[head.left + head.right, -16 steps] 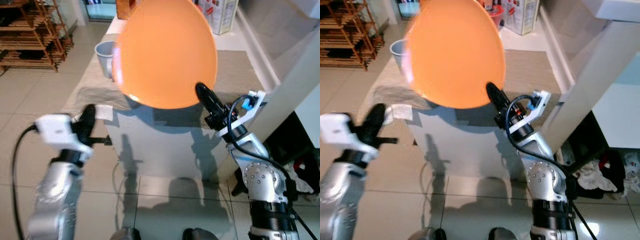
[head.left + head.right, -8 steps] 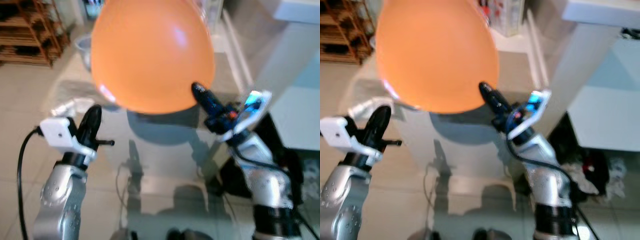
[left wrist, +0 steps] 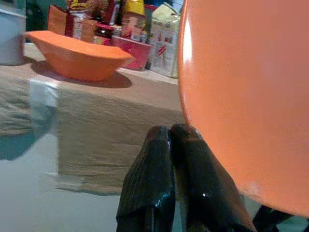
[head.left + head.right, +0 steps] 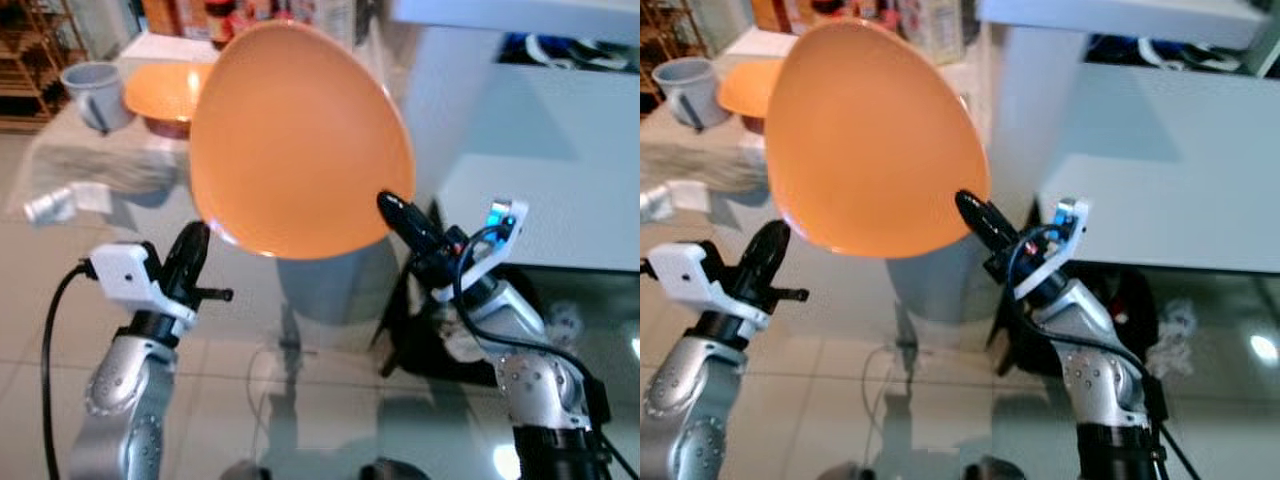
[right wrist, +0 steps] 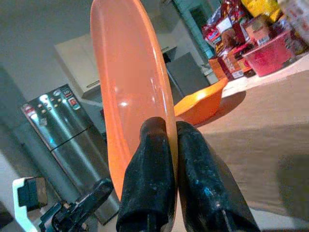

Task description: Setting the table

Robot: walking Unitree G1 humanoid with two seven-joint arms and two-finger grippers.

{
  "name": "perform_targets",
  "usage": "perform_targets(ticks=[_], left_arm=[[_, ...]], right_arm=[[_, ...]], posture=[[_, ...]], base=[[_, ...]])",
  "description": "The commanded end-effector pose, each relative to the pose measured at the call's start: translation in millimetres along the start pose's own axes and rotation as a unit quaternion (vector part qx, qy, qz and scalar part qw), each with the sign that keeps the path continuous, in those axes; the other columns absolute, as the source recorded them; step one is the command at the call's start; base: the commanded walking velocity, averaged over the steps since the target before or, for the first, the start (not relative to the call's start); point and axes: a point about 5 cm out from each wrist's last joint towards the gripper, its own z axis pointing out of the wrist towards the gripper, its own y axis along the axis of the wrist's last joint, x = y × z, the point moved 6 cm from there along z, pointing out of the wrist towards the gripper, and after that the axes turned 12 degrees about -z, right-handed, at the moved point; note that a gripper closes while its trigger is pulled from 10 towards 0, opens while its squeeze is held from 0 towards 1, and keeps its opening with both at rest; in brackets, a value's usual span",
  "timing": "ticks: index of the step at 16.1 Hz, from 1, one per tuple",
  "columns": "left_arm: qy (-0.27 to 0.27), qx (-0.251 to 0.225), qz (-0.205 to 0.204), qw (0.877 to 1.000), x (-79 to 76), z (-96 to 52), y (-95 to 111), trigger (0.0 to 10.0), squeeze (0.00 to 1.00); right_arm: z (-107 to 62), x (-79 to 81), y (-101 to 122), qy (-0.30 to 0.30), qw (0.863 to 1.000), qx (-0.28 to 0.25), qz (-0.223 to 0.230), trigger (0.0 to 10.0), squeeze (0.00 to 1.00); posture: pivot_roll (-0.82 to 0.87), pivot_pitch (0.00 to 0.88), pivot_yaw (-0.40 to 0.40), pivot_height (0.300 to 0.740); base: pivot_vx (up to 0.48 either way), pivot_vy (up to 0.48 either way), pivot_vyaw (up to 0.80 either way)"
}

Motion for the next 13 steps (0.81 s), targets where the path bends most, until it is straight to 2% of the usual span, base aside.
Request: perform_targets(ticks=[1,4,6,7,9,13], left_arm=[[-0.013,0.008,-0.008,1.0,-6.9,2.1,-6.9,10.0,0.0],[-0.019,0.012,-0.011,1.0,-9.9,2.9,-10.0,10.0,0.0],[-0.02,0.024,-0.013,0.999,-10.7,2.8,-20.3,10.0,0.0],[-0.02,0.024,-0.013,0.999,-10.7,2.8,-20.3,10.0,0.0],[-0.023,0.045,-0.011,0.999,-11.2,-0.1,-34.0,10.0,0.0],[-0.035,0.062,-0.009,0.997,-16.4,-1.0,-45.7,10.0,0.0]], right_arm=[[-2.8,-4.5,11.0,-0.004,1.0,-0.016,-0.016,10.0,0.0],[-6.6,-9.6,8.3,-0.016,1.0,-0.01,-0.014,10.0,0.0],[-13.4,-30.3,-2.1,-0.075,0.997,0.002,-0.014,10.0,0.0],[-13.4,-30.3,-2.1,-0.075,0.997,0.002,-0.014,10.0,0.0],[-23.2,-45.4,-10.9,-0.117,0.993,0.011,-0.015,10.0,0.0],[-29.7,-59.7,-12.6,-0.172,0.985,0.001,-0.009,10.0,0.0]], posture=[[-0.11,0.092,0.019,0.74],[-0.12,0.091,0.019,0.74],[-0.12,0.092,0.019,0.74],[-0.12,0.092,0.019,0.74],[-0.12,0.092,0.02,0.74],[-0.13,0.091,0.025,0.74]], base=[[0.0,-0.458,0.0],[0.0,-0.458,0.0],[0.0,-0.458,0.0],[0.0,-0.458,0.0],[0.0,-0.454,0.0],[0.0,-0.454,0.0]])
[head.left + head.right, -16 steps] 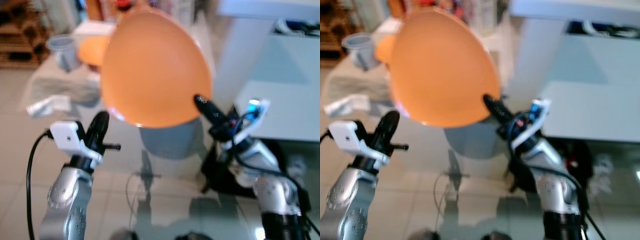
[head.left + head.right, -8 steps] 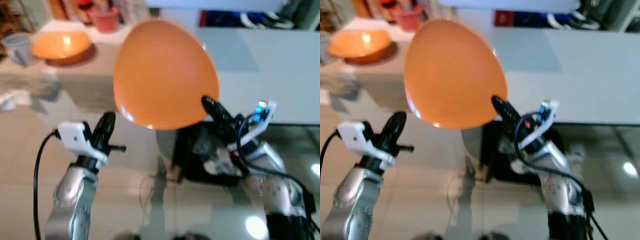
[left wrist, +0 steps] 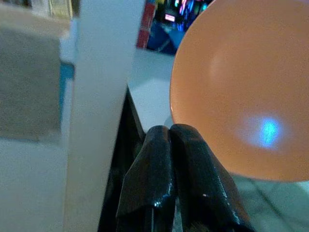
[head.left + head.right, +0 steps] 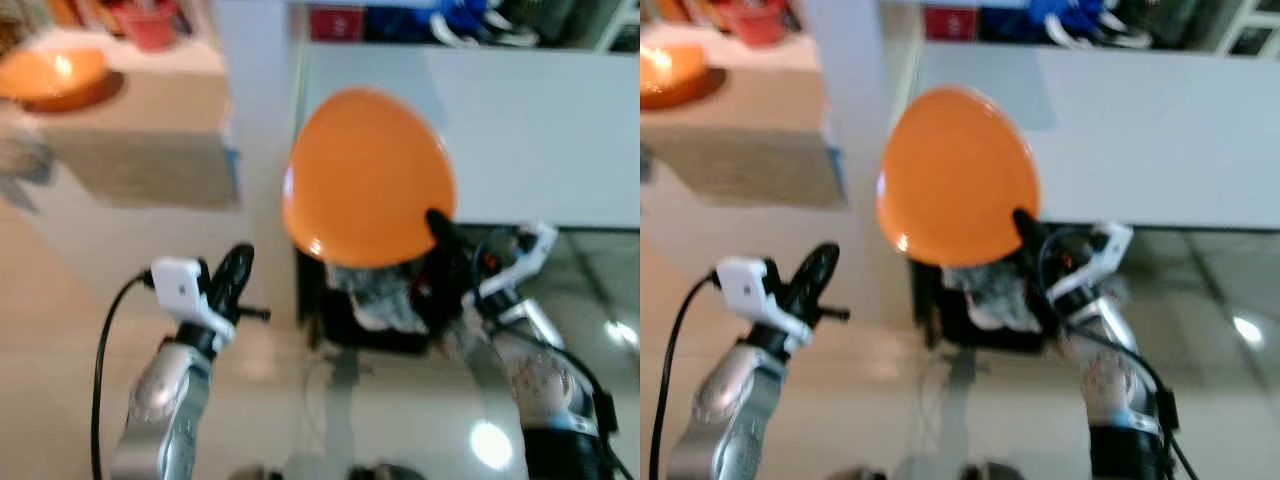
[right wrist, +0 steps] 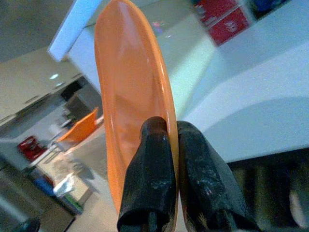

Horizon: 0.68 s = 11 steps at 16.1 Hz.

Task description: Setting the table

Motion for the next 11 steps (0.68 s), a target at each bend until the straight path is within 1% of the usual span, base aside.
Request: perform_targets(ticks=[1,2,3,4,7,9,11], left_arm=[[-0.004,0.0,0.006,1.0,-1.0,0.9,0.6,10.0,0.0],[-0.011,-0.004,0.008,1.0,-4.1,4.2,2.4,10.0,0.0],[-0.015,-0.007,0.01,1.0,-5.9,6.3,4.2,10.0,0.0],[-0.018,-0.011,0.011,1.0,-7.9,8.2,6.3,10.0,0.0],[-0.025,-0.016,0.014,0.999,-10.5,10.4,9.2,10.0,0.0],[-0.027,-0.015,0.015,0.999,-12.1,11.1,7.7,10.0,0.0],[-0.027,-0.006,0.01,1.0,-14.2,12.6,3.9,10.0,0.0]], right_arm=[[8.8,4.1,6.7,0.0,1.0,-0.013,-0.006,10.0,0.0],[10.6,-2.4,6.3,-0.022,1.0,-0.016,-0.002,10.0,0.0],[12.0,-4.0,7.6,-0.027,0.999,-0.019,-0.004,10.0,0.0],[13.6,-6.9,9.9,-0.036,0.999,-0.026,0.006,10.0,0.0],[15.7,-9.5,12.3,-0.045,0.998,-0.032,0.003,10.0,0.0],[18.6,-7.1,9.8,-0.048,0.998,-0.032,0.003,10.0,0.0],[21.6,-3.6,4.5,-0.049,0.998,-0.024,-0.01,10.0,0.0]], posture=[[-0.13,0.089,0.024,0.74],[-0.13,0.088,0.023,0.74],[-0.13,0.087,0.025,0.74],[-0.13,0.086,0.024,0.74],[-0.13,0.083,0.025,0.74],[-0.13,0.083,0.024,0.74],[-0.13,0.081,0.024,0.74]], base=[[0.0,-0.454,0.0],[0.0,-0.454,0.0],[0.0,-0.454,-0.8],[0.0,-0.45,-0.8],[0.0,-0.45,-0.8],[0.0,-0.45,-0.8],[0.0,-0.45,-0.8]])
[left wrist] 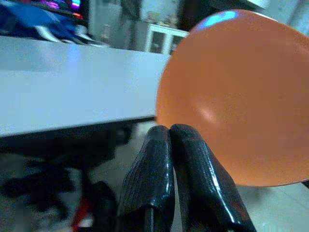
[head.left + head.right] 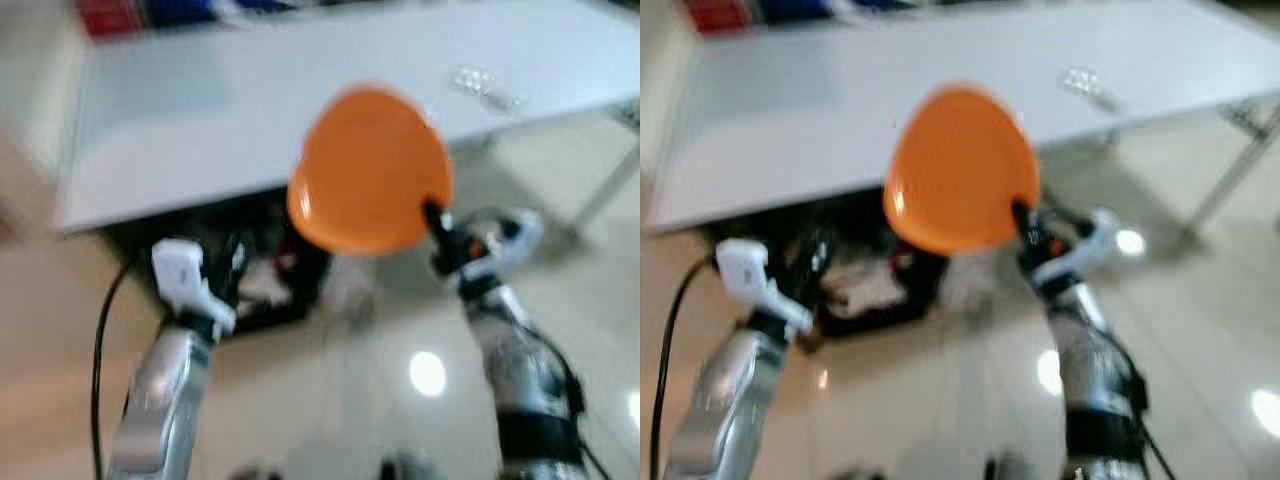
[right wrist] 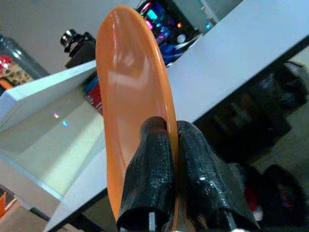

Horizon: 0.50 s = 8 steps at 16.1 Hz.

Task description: Setting the table

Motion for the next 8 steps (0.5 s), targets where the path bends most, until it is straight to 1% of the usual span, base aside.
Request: perform_targets(ticks=[1,2,3,4,5,7,8], left_arm=[[-0.001,0.004,0.003,1.0,-5.9,3.8,-2.8,10.0,0.0],[0.0,0.002,0.015,1.0,-5.6,4.4,-0.9,10.0,0.0],[0.008,0.006,0.023,1.0,-2.8,4.7,-1.1,10.0,0.0],[0.01,-0.001,0.02,1.0,-1.9,5.1,1.7,10.0,0.0],[0.008,-0.007,0.018,1.0,-2.4,5.7,4.7,10.0,0.0],[0.006,-0.013,0.019,1.0,-4.0,7.1,8.2,10.0,0.0],[0.006,-0.014,0.02,1.0,-4.6,7.6,8.3,10.0,0.0]], right_arm=[[4.0,1.2,6.1,-0.007,0.999,-0.01,-0.041,10.0,0.0],[6.6,3.2,1.0,-0.012,0.998,0.002,-0.06,10.0,0.0],[9.3,7.0,-2.8,-0.011,0.997,0.012,-0.072,10.0,0.0],[12.0,10.4,-5.0,-0.01,0.997,0.016,-0.081,10.0,0.0],[14.1,11.6,-5.6,-0.013,0.997,0.016,-0.08,10.0,0.0],[16.9,15.0,-8.3,-0.013,0.994,0.026,-0.106,10.0,0.0],[18.3,16.9,-9.8,-0.009,0.994,0.027,-0.106,10.0,0.0]], posture=[[-0.13,0.081,0.023,0.74],[-0.13,0.079,0.02,0.74],[-0.13,0.078,0.021,0.74],[-0.13,0.079,0.022,0.74],[-0.13,0.077,0.02,0.74],[-0.13,0.076,0.021,0.74],[-0.13,0.075,0.02,0.74]], base=[[0.0,0.0,0.0],[0.0,0.0,0.0],[0.379,0.0,0.0],[0.472,0.0,-0.8],[0.48,0.0,-0.8],[0.48,0.0,0.0],[0.48,0.0,0.0]])
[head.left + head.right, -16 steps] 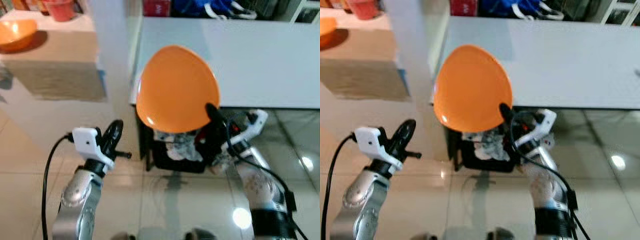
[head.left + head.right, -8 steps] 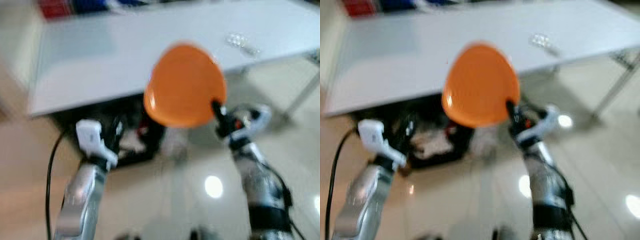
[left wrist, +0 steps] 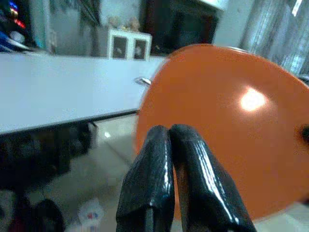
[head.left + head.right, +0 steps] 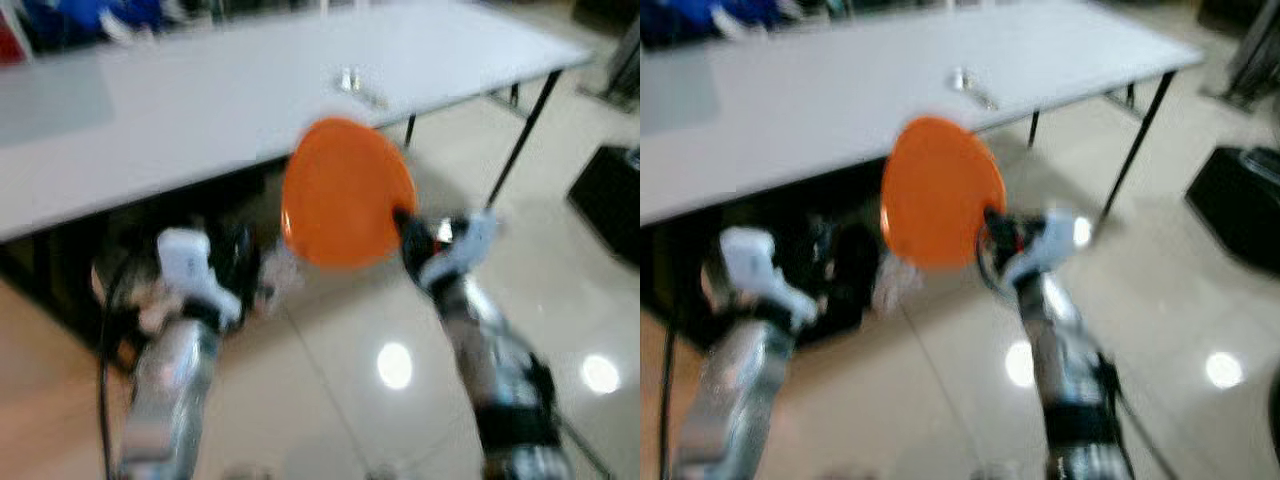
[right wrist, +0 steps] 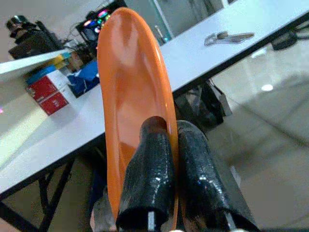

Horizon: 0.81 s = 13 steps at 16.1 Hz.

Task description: Setting the table

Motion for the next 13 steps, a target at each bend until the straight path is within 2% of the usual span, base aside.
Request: perform_targets(ticks=[1,7,11,13], left_arm=[[0.005,-0.005,0.008,1.0,3.8,-0.6,4.0,10.0,0.0],[0.0,-0.006,0.006,1.0,1.1,0.4,4.1,10.0,0.0],[-0.015,-0.025,0.008,1.0,-5.4,5.7,18.2,10.0,0.0],[-0.019,-0.036,0.007,0.999,-7.6,8.2,25.1,10.0,0.0]], right_arm=[[5.0,5.5,17.5,0.006,0.999,-0.039,0.002,10.0,0.0],[7.8,12.8,37.7,0.028,0.997,-0.075,0.01,10.0,0.0],[12.5,20.3,70.8,0.046,0.989,-0.126,0.055,10.0,0.0],[15.2,19.0,79.7,0.045,0.985,-0.138,0.095,10.0,0.0]], posture=[[-0.13,0.074,0.02,0.74],[-0.13,0.074,0.015,0.74],[-0.13,0.071,0.013,0.74],[-0.13,0.069,0.014,0.74]], base=[[0.48,0.0,0.0],[0.48,0.0,0.0],[0.48,0.0,0.0],[0.48,0.0,0.0]])
